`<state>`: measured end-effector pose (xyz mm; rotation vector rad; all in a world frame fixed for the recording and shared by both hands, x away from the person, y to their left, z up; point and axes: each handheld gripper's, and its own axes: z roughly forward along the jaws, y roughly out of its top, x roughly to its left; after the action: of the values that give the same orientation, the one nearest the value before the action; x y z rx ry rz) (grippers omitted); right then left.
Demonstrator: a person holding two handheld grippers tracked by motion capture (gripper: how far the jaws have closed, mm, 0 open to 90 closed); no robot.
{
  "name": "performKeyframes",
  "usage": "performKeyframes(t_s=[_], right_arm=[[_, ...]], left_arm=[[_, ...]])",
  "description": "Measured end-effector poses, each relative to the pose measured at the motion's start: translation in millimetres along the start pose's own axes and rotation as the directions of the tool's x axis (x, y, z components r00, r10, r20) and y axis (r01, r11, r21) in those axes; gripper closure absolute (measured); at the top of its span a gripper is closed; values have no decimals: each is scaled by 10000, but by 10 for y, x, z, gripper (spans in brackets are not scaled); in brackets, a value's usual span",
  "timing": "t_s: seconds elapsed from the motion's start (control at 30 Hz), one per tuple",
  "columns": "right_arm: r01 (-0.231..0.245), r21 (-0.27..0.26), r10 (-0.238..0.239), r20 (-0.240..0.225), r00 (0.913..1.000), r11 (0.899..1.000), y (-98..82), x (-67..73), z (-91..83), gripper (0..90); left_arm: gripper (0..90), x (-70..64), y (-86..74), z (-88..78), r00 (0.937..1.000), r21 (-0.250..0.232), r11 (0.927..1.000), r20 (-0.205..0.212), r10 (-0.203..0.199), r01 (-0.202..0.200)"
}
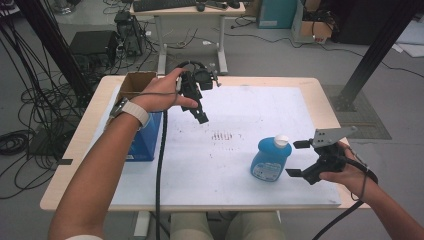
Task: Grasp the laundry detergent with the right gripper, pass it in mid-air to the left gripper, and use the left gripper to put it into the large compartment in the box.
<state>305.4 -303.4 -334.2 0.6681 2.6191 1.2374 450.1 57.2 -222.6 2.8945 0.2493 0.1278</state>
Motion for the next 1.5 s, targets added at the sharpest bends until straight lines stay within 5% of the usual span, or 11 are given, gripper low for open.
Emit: performKeyframes(t_s=[0.9,0.93,1.5], right_arm=[[273,-168,-275,-105,9996,9995,-4,-16,22,54],[-3,-10,3,-39,10000,10000,-7,2,10,54],[-16,-10,16,-55,10000,10000,-14,-3,15,56]], left_arm=[[93,5,-13,-5,10000,-13,10000,-11,-51,51],[93,5,-13,-5,10000,-4,10000,-3,-57,57],[94,3,-11,-1,10000,-48,10000,-11,-47,46]])
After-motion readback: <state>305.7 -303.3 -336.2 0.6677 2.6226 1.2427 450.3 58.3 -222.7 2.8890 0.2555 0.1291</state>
